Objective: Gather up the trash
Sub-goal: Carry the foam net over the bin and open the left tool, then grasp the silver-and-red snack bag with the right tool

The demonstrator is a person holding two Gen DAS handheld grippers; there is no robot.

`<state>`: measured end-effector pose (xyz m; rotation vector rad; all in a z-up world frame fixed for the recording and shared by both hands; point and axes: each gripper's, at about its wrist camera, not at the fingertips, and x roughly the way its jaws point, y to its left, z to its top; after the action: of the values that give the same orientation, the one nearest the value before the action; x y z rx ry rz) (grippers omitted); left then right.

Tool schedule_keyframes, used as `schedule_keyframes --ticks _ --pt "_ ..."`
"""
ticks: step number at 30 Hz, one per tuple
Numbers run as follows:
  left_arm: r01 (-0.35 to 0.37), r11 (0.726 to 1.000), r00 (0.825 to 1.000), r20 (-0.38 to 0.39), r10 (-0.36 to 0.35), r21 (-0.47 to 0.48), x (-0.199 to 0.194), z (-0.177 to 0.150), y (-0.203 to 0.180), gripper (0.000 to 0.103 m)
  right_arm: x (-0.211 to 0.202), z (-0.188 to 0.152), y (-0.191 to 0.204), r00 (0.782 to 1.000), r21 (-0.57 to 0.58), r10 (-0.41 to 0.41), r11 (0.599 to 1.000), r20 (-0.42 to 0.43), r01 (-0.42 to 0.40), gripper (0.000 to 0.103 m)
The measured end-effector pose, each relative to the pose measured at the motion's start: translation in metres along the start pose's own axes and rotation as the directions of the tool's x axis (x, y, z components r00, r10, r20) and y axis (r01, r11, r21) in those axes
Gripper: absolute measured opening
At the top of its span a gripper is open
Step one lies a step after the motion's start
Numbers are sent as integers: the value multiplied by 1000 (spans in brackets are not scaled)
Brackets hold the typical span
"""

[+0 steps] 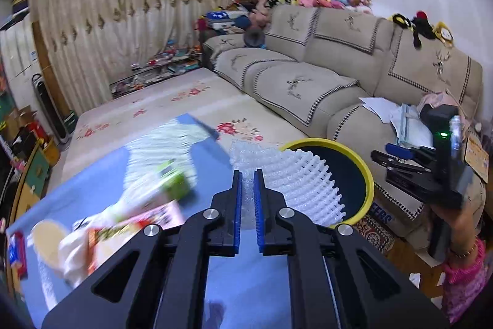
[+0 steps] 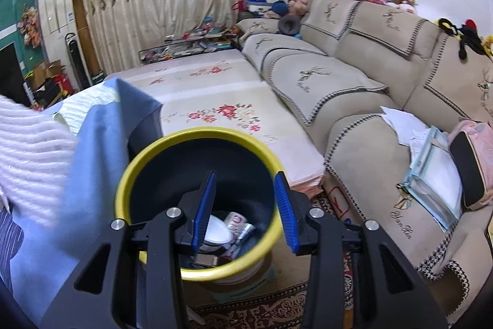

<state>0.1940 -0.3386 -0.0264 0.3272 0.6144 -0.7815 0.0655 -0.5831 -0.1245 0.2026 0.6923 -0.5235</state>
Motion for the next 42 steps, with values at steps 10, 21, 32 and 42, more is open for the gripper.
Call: schedule_keyframes --ticks 10,21,32,42 --pt "16 996 996 -94 -8 83 121 26 -68 9 -1 -14 -45 1000 86 -20 996 -15 21 40" --pt "22 998 983 -183 -12 55 188 18 -88 39 0 -20 -53 999 117 -26 993 -26 29 44" --pt "53 999 996 -67 -53 -5 90 -15 -51 71 -1 -21 -23 999 73 13 997 -42 -10 49" --pt "-200 956 972 79 221 -215 -48 -87 79 82 -3 -6 71 986 -29 161 986 -41 -162 49"
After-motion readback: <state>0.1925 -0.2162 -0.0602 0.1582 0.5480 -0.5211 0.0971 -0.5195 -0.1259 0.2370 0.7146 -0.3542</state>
